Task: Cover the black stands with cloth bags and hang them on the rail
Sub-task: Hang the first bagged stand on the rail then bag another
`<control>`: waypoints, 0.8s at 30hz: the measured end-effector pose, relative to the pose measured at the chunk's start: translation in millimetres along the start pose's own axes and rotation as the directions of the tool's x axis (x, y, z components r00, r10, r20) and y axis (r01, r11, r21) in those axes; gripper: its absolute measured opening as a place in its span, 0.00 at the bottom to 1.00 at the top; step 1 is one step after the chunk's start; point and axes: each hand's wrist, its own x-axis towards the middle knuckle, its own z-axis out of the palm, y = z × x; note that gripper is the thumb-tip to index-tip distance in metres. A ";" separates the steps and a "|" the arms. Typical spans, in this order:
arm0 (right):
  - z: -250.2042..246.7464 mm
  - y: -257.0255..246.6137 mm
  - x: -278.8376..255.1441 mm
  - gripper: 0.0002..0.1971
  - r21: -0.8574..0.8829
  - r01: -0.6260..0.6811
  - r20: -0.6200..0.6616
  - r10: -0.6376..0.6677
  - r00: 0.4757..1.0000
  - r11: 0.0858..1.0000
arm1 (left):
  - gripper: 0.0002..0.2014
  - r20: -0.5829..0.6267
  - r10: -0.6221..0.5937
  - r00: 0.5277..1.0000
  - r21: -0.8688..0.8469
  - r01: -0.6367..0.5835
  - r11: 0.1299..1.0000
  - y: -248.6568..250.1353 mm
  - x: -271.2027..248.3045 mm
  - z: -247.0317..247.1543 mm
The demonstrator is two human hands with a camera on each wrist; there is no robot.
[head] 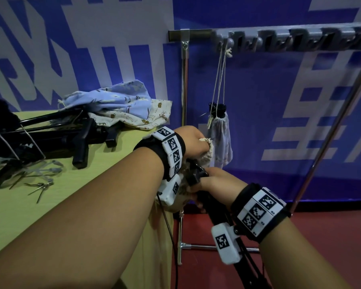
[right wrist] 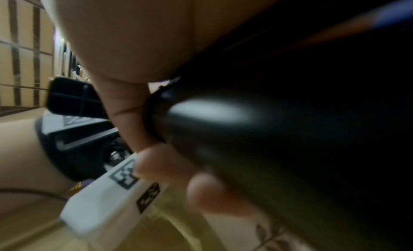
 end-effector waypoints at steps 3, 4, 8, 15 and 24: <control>1.0 -2.5 -0.7 0.07 -0.057 0.030 0.049 -0.028 0.998 0.998 | 0.16 0.005 -0.046 0.999 0.028 0.045 0.999 -3.5 2.0 1.1; 0.8 -2.3 -0.1 0.07 -0.049 0.028 0.044 -0.026 0.999 0.998 | 0.18 0.003 -0.049 0.999 0.029 0.049 0.998 -4.2 2.2 0.3; 0.0 1.0 1.7 0.07 0.090 -0.009 -0.023 0.011 1.000 0.996 | 0.18 0.029 -0.021 0.999 -0.021 0.021 1.000 -5.2 2.3 -4.3; -6.3 14.1 11.8 0.20 0.385 -0.194 -0.065 0.236 0.970 0.902 | 0.02 0.036 0.112 0.993 -0.143 -0.105 0.984 -3.8 -3.5 -4.7; -0.4 26.3 25.6 0.30 0.539 -0.174 -0.126 0.283 0.951 0.824 | 0.08 0.082 0.070 0.994 -0.132 -0.059 0.990 -3.9 0.0 -1.9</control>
